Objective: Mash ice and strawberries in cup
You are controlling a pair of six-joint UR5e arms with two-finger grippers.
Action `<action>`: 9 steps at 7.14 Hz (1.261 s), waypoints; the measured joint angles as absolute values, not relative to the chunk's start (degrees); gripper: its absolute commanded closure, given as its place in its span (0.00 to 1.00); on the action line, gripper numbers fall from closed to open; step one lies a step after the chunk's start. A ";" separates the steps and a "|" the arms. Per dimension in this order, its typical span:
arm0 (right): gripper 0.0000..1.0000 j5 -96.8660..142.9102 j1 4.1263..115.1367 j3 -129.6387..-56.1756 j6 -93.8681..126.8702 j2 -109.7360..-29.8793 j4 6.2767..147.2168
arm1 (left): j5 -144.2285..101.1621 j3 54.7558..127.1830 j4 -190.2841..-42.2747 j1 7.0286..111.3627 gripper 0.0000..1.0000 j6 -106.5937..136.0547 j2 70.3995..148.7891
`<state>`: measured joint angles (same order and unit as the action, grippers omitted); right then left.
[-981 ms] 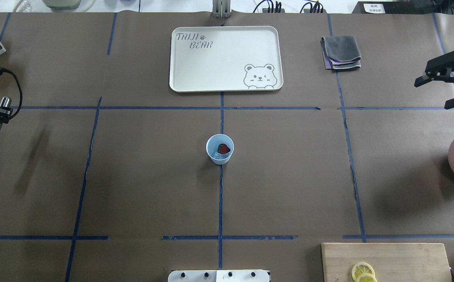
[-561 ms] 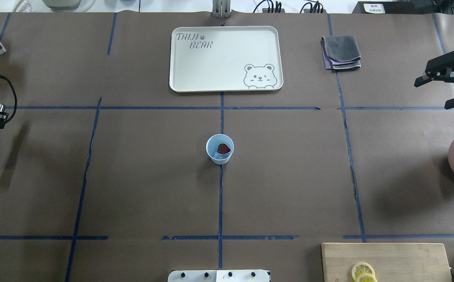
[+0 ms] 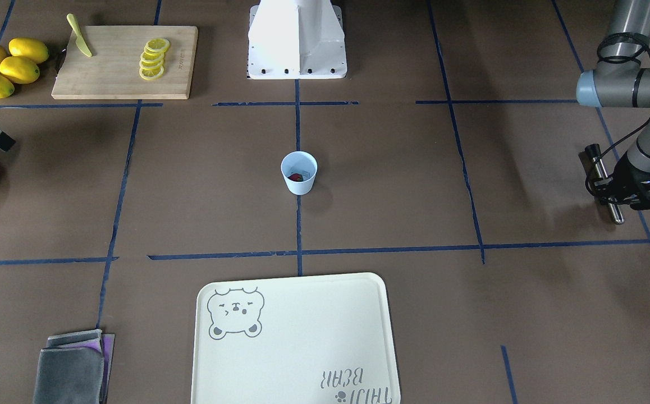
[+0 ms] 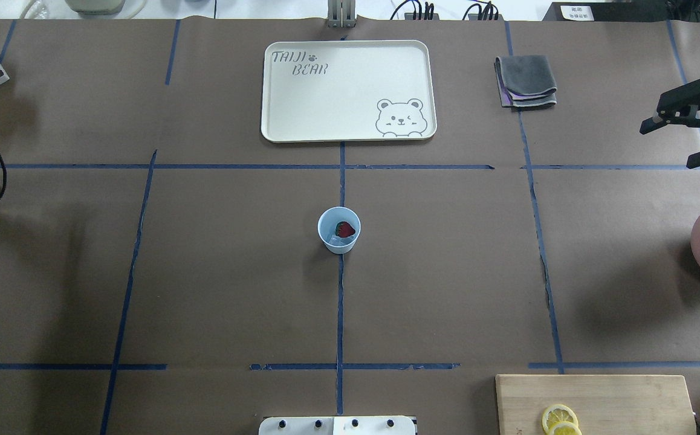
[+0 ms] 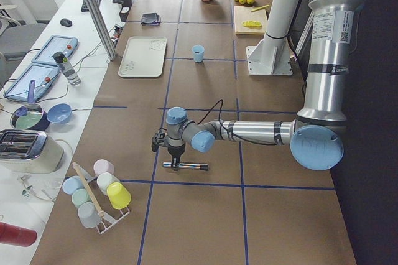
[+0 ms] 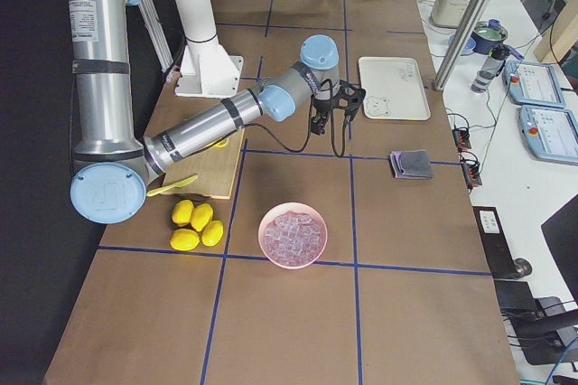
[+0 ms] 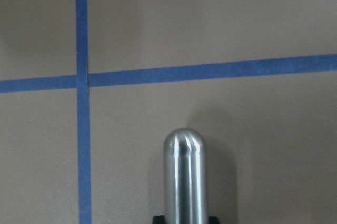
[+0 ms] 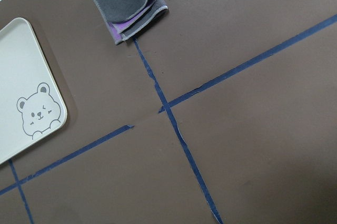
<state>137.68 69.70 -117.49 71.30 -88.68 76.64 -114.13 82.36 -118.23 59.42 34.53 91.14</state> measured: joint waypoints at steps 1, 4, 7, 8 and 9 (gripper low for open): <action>0.01 137.67 69.70 -117.51 71.29 -88.67 76.64 | -114.23 82.42 -118.30 59.49 0.00 34.48 91.06; 0.01 138.18 70.55 -117.21 69.98 -89.07 76.70 | -123.01 84.22 -116.61 67.55 0.00 27.85 91.28; 0.01 138.33 74.89 -114.91 55.92 -93.05 77.72 | -130.93 84.68 -109.37 79.49 0.00 12.07 91.92; 0.01 138.34 77.22 -113.85 49.15 -93.61 80.35 | -132.85 84.77 -107.06 82.24 0.00 8.76 92.01; 0.01 138.17 79.82 -113.17 41.20 -93.82 84.63 | -134.26 84.88 -104.64 84.33 0.00 5.80 92.17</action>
<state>138.17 79.82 -113.17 41.20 -93.82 84.63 -134.26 84.88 -104.64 84.33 5.80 92.17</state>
